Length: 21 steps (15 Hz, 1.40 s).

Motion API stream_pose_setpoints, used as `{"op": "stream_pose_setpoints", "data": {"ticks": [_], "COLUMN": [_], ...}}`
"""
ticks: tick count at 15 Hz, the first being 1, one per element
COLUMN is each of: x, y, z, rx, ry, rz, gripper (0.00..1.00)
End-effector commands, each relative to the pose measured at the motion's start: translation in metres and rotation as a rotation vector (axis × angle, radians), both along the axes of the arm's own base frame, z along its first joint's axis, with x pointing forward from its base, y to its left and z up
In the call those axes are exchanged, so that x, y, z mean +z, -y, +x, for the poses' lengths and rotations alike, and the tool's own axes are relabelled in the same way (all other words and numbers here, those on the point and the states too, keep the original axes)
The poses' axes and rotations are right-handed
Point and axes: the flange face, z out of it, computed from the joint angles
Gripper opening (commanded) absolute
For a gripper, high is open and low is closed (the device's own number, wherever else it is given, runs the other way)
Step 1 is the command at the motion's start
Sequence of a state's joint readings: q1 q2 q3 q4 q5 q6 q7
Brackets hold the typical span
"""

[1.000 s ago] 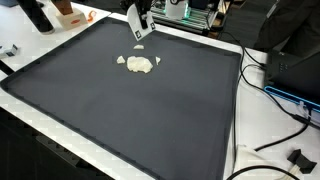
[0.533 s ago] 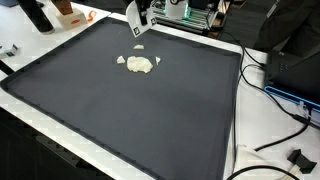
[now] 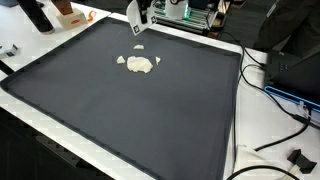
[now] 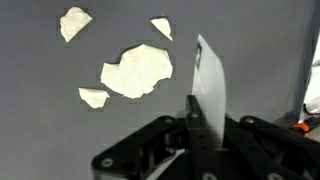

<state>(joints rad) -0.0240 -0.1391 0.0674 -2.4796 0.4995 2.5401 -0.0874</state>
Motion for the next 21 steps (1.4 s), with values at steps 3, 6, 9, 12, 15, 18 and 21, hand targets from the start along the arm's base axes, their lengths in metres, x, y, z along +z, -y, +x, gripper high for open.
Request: {"op": "stream_pose_setpoints", "data": {"ticks": [3,6,9,12,15,18,21], "x": [-0.003,-0.015,-0.028,-0.041,-0.056,-0.068,-0.077], "y": [-0.001,0.001,0.008,0.016,0.025,0.033,0.042], "z": [0.001,0.009,0.01,0.01,0.012,0.015,0.016], "rx": [0.015,0.071,0.114,0.125,0.082,0.023,-0.032], "ry": [-0.013,-0.035,-0.057,-0.081,-0.101,-0.107,-0.11], "rz": [0.015,0.107,0.22,0.296,0.338,0.365,0.396], "gripper": [0.01,0.01,0.01,0.01,0.01,0.01,0.01]}}
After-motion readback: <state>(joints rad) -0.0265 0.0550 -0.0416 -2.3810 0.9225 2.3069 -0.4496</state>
